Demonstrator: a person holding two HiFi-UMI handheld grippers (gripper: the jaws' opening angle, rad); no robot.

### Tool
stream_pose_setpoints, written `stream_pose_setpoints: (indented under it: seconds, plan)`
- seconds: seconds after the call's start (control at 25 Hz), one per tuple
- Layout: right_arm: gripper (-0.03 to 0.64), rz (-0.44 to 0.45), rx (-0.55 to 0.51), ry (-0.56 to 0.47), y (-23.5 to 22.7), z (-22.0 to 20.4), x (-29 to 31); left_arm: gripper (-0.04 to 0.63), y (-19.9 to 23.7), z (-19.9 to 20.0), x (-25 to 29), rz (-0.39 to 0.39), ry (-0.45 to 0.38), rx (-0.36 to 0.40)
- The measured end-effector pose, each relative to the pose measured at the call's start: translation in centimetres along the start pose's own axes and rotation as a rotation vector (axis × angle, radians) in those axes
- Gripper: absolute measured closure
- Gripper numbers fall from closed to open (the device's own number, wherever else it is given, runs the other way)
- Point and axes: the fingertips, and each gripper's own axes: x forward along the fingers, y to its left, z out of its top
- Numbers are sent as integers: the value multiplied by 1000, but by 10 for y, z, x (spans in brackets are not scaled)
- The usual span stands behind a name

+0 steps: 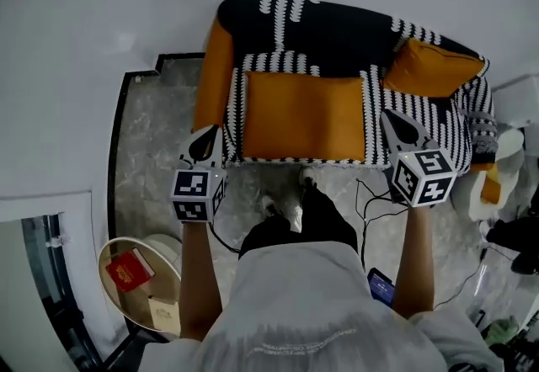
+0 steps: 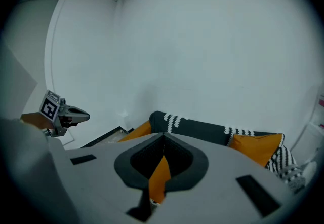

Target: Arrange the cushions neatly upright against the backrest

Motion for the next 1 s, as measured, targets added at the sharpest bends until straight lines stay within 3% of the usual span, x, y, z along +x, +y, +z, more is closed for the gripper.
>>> stream_pose_setpoints:
  seconds: [0.32, 0.76, 0.88, 1.0]
  plan:
    - [614, -41, 50, 85, -36, -65, 13, 583, -17, -47, 50, -66, 98, 0]
    - [614, -58, 174, 232, -70, -166, 58, 583, -21, -140, 110, -62, 341, 8]
    - [614, -56, 206, 287, -77, -196, 68, 581, -23, -169, 121, -56, 424, -25]
    - [614, -46, 229, 343, -85, -225, 83, 548, -27, -184, 137, -77, 457, -64]
